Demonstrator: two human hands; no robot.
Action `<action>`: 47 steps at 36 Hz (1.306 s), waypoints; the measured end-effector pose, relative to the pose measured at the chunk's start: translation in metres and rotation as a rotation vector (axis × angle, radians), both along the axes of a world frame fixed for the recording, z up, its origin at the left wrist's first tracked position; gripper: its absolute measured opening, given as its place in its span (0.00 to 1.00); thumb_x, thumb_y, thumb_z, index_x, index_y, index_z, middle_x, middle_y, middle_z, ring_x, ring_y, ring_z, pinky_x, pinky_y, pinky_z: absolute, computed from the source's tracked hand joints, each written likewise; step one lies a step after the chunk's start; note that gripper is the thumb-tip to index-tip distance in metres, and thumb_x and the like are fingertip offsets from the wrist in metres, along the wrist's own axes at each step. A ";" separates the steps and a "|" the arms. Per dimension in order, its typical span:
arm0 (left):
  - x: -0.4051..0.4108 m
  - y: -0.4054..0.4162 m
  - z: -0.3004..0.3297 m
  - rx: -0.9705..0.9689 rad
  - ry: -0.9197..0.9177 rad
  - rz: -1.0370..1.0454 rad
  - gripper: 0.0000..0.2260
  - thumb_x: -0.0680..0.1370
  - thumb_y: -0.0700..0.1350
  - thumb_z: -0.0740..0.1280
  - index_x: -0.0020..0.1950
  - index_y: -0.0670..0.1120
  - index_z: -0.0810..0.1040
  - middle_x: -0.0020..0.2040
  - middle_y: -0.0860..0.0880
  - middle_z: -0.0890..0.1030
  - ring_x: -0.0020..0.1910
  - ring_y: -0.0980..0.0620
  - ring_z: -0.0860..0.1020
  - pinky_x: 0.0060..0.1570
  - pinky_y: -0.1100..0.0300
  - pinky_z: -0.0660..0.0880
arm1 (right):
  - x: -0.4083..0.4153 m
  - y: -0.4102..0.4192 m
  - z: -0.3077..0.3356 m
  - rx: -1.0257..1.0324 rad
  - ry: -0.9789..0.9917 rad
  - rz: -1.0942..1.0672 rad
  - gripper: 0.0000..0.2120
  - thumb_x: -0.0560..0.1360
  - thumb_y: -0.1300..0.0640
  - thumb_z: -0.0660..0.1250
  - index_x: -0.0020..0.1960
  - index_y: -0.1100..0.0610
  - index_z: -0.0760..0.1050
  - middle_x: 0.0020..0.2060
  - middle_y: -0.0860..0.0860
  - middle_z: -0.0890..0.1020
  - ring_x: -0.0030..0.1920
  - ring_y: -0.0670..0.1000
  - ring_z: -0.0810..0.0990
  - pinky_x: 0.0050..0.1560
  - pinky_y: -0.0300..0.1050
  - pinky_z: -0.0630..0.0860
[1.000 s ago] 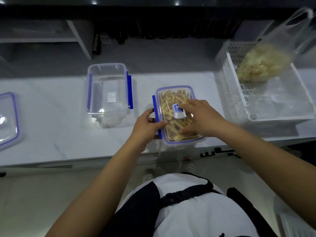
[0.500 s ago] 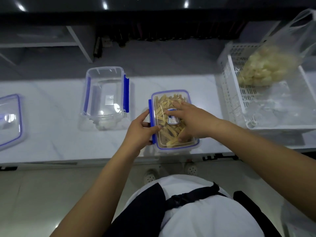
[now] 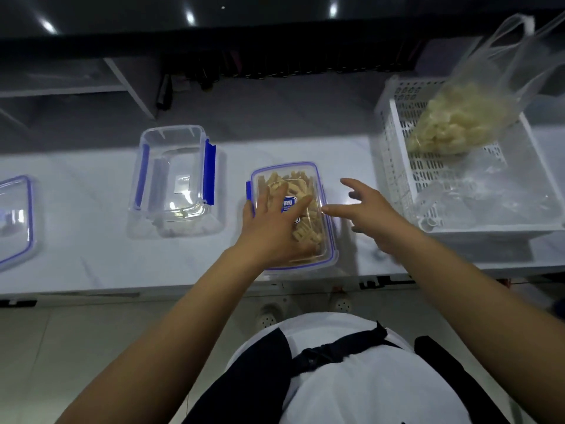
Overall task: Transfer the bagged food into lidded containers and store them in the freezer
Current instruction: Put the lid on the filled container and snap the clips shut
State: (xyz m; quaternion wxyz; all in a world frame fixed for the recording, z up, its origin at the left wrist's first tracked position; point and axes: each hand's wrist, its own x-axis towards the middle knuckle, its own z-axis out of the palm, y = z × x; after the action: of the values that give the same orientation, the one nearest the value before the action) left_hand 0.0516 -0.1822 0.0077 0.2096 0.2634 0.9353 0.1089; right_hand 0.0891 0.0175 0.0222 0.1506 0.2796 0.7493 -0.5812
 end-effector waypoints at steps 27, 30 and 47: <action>0.000 0.030 0.020 -0.231 -0.043 0.003 0.42 0.73 0.67 0.70 0.81 0.62 0.51 0.83 0.46 0.43 0.80 0.34 0.39 0.71 0.27 0.59 | -0.022 -0.018 0.007 0.113 -0.100 0.085 0.25 0.73 0.59 0.76 0.68 0.56 0.74 0.52 0.56 0.83 0.49 0.58 0.85 0.48 0.58 0.84; -0.001 0.031 0.021 -0.229 -0.052 0.004 0.42 0.73 0.66 0.70 0.80 0.62 0.51 0.83 0.46 0.43 0.80 0.34 0.40 0.70 0.27 0.60 | -0.023 -0.023 0.011 0.189 -0.096 0.112 0.23 0.74 0.59 0.76 0.66 0.57 0.75 0.52 0.56 0.82 0.50 0.59 0.84 0.48 0.59 0.84; 0.004 0.005 0.018 0.029 0.019 0.010 0.40 0.73 0.67 0.69 0.80 0.62 0.52 0.83 0.50 0.48 0.82 0.41 0.47 0.73 0.36 0.62 | 0.002 -0.027 0.009 0.512 0.067 0.169 0.29 0.76 0.46 0.72 0.75 0.48 0.69 0.69 0.50 0.76 0.64 0.54 0.77 0.56 0.45 0.73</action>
State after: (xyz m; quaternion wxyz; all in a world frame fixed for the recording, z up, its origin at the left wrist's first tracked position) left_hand 0.0554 -0.1775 0.0256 0.1965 0.2625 0.9369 0.1210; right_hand 0.0909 -0.0093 0.0315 0.0980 0.2258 0.8971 -0.3669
